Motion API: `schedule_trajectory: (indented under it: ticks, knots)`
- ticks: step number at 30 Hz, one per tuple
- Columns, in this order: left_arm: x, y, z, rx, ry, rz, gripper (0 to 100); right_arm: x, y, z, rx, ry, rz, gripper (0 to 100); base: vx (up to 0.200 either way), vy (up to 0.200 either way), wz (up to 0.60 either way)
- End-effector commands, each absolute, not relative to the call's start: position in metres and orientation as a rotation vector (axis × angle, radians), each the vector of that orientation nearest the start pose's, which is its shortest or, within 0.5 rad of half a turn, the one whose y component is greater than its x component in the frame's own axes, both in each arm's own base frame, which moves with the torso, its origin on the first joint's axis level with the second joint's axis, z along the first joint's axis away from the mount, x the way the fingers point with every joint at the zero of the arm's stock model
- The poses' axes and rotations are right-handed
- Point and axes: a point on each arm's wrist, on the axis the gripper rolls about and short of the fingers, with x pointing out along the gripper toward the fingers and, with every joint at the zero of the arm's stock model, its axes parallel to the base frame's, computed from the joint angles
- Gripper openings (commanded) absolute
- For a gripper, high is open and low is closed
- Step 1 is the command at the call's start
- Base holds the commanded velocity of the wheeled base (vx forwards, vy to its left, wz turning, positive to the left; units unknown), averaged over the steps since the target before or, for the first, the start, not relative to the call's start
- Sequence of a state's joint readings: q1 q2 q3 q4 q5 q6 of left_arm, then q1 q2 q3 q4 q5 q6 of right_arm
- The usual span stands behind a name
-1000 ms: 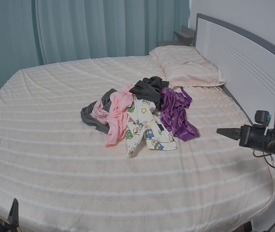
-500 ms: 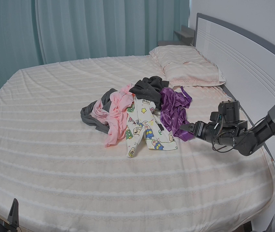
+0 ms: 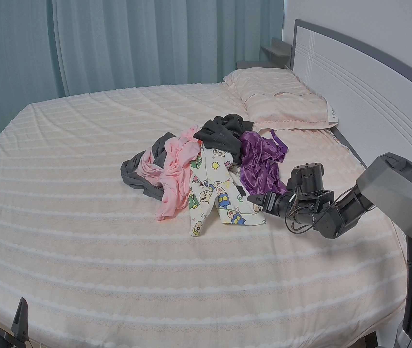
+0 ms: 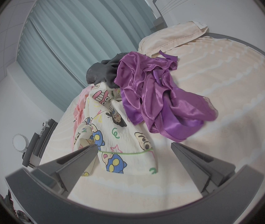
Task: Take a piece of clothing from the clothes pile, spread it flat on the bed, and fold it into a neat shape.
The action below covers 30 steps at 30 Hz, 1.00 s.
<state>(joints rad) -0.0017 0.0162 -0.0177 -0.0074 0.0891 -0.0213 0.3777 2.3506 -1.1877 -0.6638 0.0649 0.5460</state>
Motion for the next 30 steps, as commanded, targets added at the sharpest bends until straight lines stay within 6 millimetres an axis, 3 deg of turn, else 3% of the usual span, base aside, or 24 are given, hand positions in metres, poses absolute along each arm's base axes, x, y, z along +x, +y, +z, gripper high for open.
schedule_trajectory:
  ticks: [1, 14, 26, 30]
  knots:
    - [-0.023, 0.002, 0.076, -0.022, -0.009, 0.087, 100, 0.418, 0.177, 0.016, 0.438, 0.611, 0.295, 100, 0.0, 0.0, 0.0]
    - [-0.023, 0.002, 0.076, -0.022, -0.009, 0.087, 100, 0.418, 0.203, 0.005, 0.407, 0.61, 0.328, 100, 0.0, 0.0, 0.0]
    - [-0.023, 0.002, 0.076, -0.022, -0.009, 0.087, 100, 0.426, 0.199, 0.007, 0.403, 0.588, 0.293, 100, 0.0, 0.0, 0.0]
    - [-0.023, 0.002, 0.076, -0.022, -0.009, 0.087, 100, 0.419, 0.217, -0.001, 0.383, 0.605, 0.329, 100, 0.0, 0.0, 0.0]
